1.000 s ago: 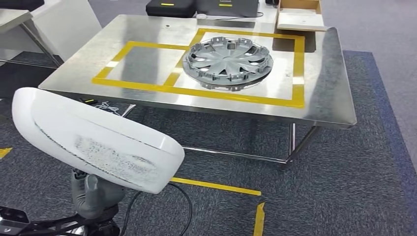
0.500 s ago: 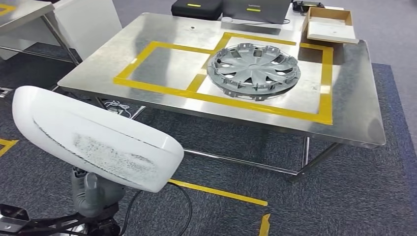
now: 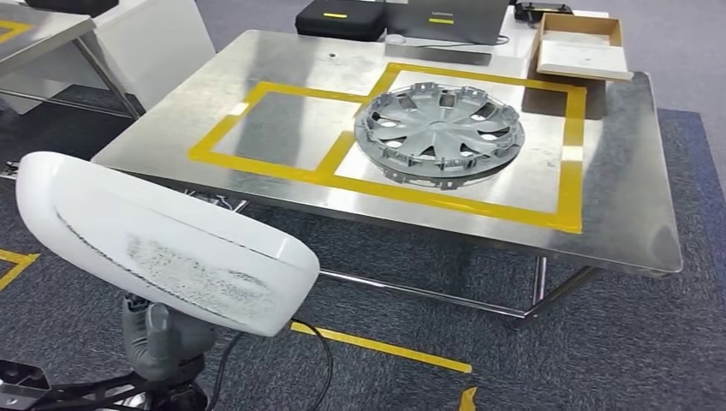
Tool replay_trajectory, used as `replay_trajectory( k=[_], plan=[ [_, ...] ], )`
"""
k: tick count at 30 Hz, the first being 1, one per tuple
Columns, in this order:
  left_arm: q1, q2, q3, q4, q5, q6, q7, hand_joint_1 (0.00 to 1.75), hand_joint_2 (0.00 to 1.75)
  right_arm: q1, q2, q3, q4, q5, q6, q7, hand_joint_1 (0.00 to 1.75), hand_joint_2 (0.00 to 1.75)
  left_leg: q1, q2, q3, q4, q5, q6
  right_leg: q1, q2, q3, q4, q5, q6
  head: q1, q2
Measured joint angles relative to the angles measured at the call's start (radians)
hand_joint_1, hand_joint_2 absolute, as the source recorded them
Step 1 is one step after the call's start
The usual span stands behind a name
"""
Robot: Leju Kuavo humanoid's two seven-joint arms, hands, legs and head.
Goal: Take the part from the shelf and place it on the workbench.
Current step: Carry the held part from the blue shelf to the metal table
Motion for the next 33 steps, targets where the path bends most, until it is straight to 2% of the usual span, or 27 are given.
replay_trajectory(
  k=[1, 2, 3, 4, 6, 7, 8, 9, 12, 13, 14, 16, 17, 18, 19, 21, 22, 23, 25, 27, 29, 30, 32, 33],
  plan=[
    [0.000, 0.000, 0.000, 0.000, 0.000, 0.000, 0.000, 1.75, 1.75, 0.000, 0.000, 0.000, 0.000, 0.001, 0.002, 0.001, 0.00, 1.75, 0.002, 0.001, -0.042, 0.069, -0.022, -0.003, 0.000, -0.001, 0.007, 0.000, -0.006, -0.002, -0.001, 0.000],
    [0.000, 0.000, 0.001, 0.001, 0.000, 0.000, 0.000, 1.75, 1.75, 0.000, 0.000, 0.000, 0.000, 0.003, 0.005, 0.002, 0.00, 1.75, 0.005, 0.001, -0.079, 0.122, -0.031, -0.006, 0.000, -0.001, 0.014, 0.000, -0.013, -0.002, -0.001, 0.000],
    [0.000, 0.000, 0.001, 0.002, 0.000, 0.001, 0.000, 1.75, 1.75, 0.001, 0.000, 0.000, 0.000, 0.005, 0.009, 0.004, 0.00, 1.75, 0.006, 0.001, -0.105, 0.147, -0.021, -0.008, 0.000, -0.001, 0.024, 0.000, -0.021, -0.001, -0.001, 0.000],
    [0.000, 0.000, 0.001, 0.002, 0.000, 0.002, 0.000, 1.75, 1.75, 0.001, -0.001, 0.000, 0.000, 0.007, 0.014, 0.005, 0.00, 1.75, 0.007, 0.002, -0.111, 0.133, 0.010, -0.008, -0.001, 0.000, 0.035, 0.000, -0.029, 0.001, -0.001, 0.000],
    [0.000, 0.000, 0.001, 0.003, -0.001, 0.004, 0.000, 1.75, 1.75, 0.004, -0.001, 0.000, 0.000, 0.010, 0.028, 0.006, 0.00, 1.75, 0.007, 0.006, -0.082, 0.023, 0.104, -0.005, -0.002, 0.001, 0.057, 0.000, -0.048, 0.009, -0.001, 0.000],
    [0.000, 0.000, 0.001, 0.003, -0.001, 0.005, 0.000, 1.75, 1.75, 0.004, -0.001, 0.000, 0.000, 0.011, 0.033, 0.007, 0.00, 1.75, 0.004, 0.009, -0.062, -0.032, 0.133, -0.002, -0.001, 0.001, 0.064, 0.000, -0.058, 0.016, -0.001, 0.000],
    [0.000, 0.000, 0.000, 0.003, -0.002, 0.006, 0.000, 1.75, 1.75, 0.004, -0.003, 0.000, 0.000, 0.012, 0.038, 0.008, 0.00, 1.75, 0.002, 0.012, -0.046, -0.071, 0.143, 0.004, -0.001, 0.000, 0.068, -0.001, -0.066, 0.023, -0.002, 0.000],
    [0.000, 0.000, -0.001, 0.003, -0.003, 0.007, 0.000, 1.75, 1.75, 0.004, -0.004, 0.000, 0.000, 0.013, 0.041, 0.008, 0.00, 1.75, -0.002, 0.013, -0.037, -0.088, 0.137, 0.010, 0.000, -0.002, 0.069, -0.004, -0.071, 0.030, -0.001, 0.000],
    [0.001, -0.001, -0.004, 0.002, -0.004, 0.011, 0.000, 1.75, 1.75, 0.002, -0.010, 0.000, -0.001, 0.015, 0.051, 0.010, 0.00, 1.75, -0.003, 0.008, -0.023, -0.110, 0.123, 0.030, -0.001, -0.009, 0.081, -0.014, -0.081, 0.047, 0.003, 0.000],
    [0.000, -0.001, -0.005, 0.002, -0.004, 0.011, 0.000, 1.75, 1.75, 0.001, -0.012, 0.000, -0.001, 0.016, 0.053, 0.010, 0.00, 1.75, -0.001, 0.008, -0.017, -0.116, 0.122, 0.036, -0.001, -0.008, 0.076, 0.002, -0.090, 0.051, 0.005, 0.000],
    [0.000, -0.001, -0.006, 0.001, -0.003, 0.011, 0.000, 1.75, 1.75, 0.000, -0.015, 0.000, -0.001, 0.018, 0.055, 0.009, 0.00, 1.75, 0.000, 0.008, -0.010, -0.121, 0.120, 0.041, -0.001, -0.006, 0.056, 0.040, -0.107, 0.054, 0.007, 0.000],
    [0.000, -0.001, -0.008, 0.001, -0.002, 0.010, 0.000, 1.75, 1.75, 0.002, -0.016, 0.000, -0.001, 0.021, 0.058, 0.008, 0.00, 1.75, -0.001, 0.009, -0.001, -0.124, 0.111, 0.051, -0.001, -0.003, -0.027, 0.173, -0.152, 0.056, 0.010, 0.000],
    [0.000, -0.001, -0.008, 0.001, -0.002, 0.010, 0.000, 1.75, 1.75, 0.005, -0.016, 0.000, -0.001, 0.023, 0.059, 0.007, 0.00, 1.75, -0.003, 0.008, 0.004, -0.124, 0.106, 0.054, -0.001, -0.003, -0.074, 0.236, -0.165, 0.056, 0.010, 0.000],
    [0.000, -0.001, -0.008, 0.001, -0.003, 0.010, 0.000, 1.75, 1.75, 0.007, -0.017, 0.000, -0.001, 0.025, 0.060, 0.006, 0.00, 1.75, -0.005, 0.007, 0.011, -0.124, 0.099, 0.056, -0.001, -0.003, -0.110, 0.273, -0.160, 0.055, 0.010, 0.000],
    [0.000, -0.001, -0.008, 0.001, -0.004, 0.010, 0.000, 1.75, 1.75, 0.009, -0.017, 0.000, -0.001, 0.027, 0.061, 0.005, 0.00, 1.75, -0.007, 0.005, 0.021, -0.124, 0.091, 0.056, 0.000, -0.002, -0.126, 0.269, -0.131, 0.053, 0.010, 0.000],
    [0.000, -0.001, -0.008, 0.001, -0.007, 0.010, 0.000, 1.75, 1.75, 0.011, -0.019, 0.000, -0.001, 0.027, 0.063, 0.001, 0.00, 1.75, -0.009, 0.002, 0.046, -0.125, 0.071, 0.055, 0.003, -0.001, -0.110, 0.166, -0.030, 0.044, 0.011, 0.000],
    [0.000, -0.002, -0.008, 0.001, -0.009, 0.010, 0.000, 1.75, 1.75, 0.012, -0.020, 0.000, -0.001, 0.026, 0.064, -0.001, 0.00, 1.75, -0.011, 0.001, 0.057, -0.125, 0.060, 0.051, 0.006, 0.000, -0.089, 0.110, 0.008, 0.039, 0.010, 0.000],
    [0.000, -0.002, -0.008, 0.000, -0.010, 0.010, 0.000, 1.75, 1.75, 0.011, -0.021, 0.000, -0.001, 0.025, 0.065, -0.003, 0.00, 1.75, -0.012, 0.000, 0.063, -0.124, 0.052, 0.047, 0.009, 0.001, -0.068, 0.065, 0.025, 0.033, 0.010, 0.000],
    [0.000, -0.002, -0.007, -0.001, -0.010, 0.010, 0.000, 1.75, 1.75, 0.011, -0.022, 0.000, -0.001, 0.023, 0.066, -0.005, 0.00, 1.75, -0.013, -0.001, 0.069, -0.128, 0.042, 0.038, 0.014, 0.002, -0.046, 0.036, 0.015, 0.024, 0.007, 0.000],
    [0.000, -0.002, -0.007, -0.003, -0.011, 0.011, 0.000, 1.75, 1.75, 0.011, -0.023, 0.000, -0.001, 0.022, 0.066, -0.005, 0.00, 1.75, -0.012, 0.000, 0.078, -0.132, 0.035, 0.029, 0.012, 0.003, -0.035, 0.022, 0.007, 0.016, 0.006, 0.000],
    [0.000, -0.001, -0.007, -0.006, -0.010, 0.010, 0.000, 1.75, 1.75, 0.011, -0.023, 0.000, -0.001, 0.022, 0.067, -0.006, 0.00, 1.75, -0.011, 0.003, 0.065, -0.087, 0.012, 0.017, 0.006, 0.001, -0.014, 0.008, 0.000, 0.005, 0.003, 0.000],
    [0.000, -0.001, -0.007, -0.008, -0.010, 0.010, 0.000, 1.75, 1.75, 0.011, -0.023, 0.000, -0.001, 0.022, 0.068, -0.006, 0.00, 1.75, -0.008, 0.004, 0.037, -0.034, -0.008, 0.012, 0.004, 0.000, -0.003, 0.004, -0.005, 0.001, 0.002, 0.000],
    [0.001, -0.001, -0.006, -0.008, -0.010, 0.010, 0.000, 1.75, 1.75, 0.009, -0.023, 0.000, -0.001, 0.022, 0.067, -0.007, 0.00, 1.75, -0.001, 0.004, -0.046, 0.099, -0.043, 0.003, 0.003, -0.001, 0.015, 0.002, -0.018, -0.004, 0.001, 0.000],
    [0.001, -0.001, -0.006, -0.008, -0.010, 0.010, 0.000, 1.75, 1.75, 0.009, -0.023, 0.000, -0.001, 0.022, 0.067, -0.007, 0.00, 1.75, 0.002, 0.005, -0.081, 0.140, -0.041, 0.000, 0.003, 0.000, 0.025, 0.002, -0.027, -0.004, 0.001, 0.000]
  ],
)
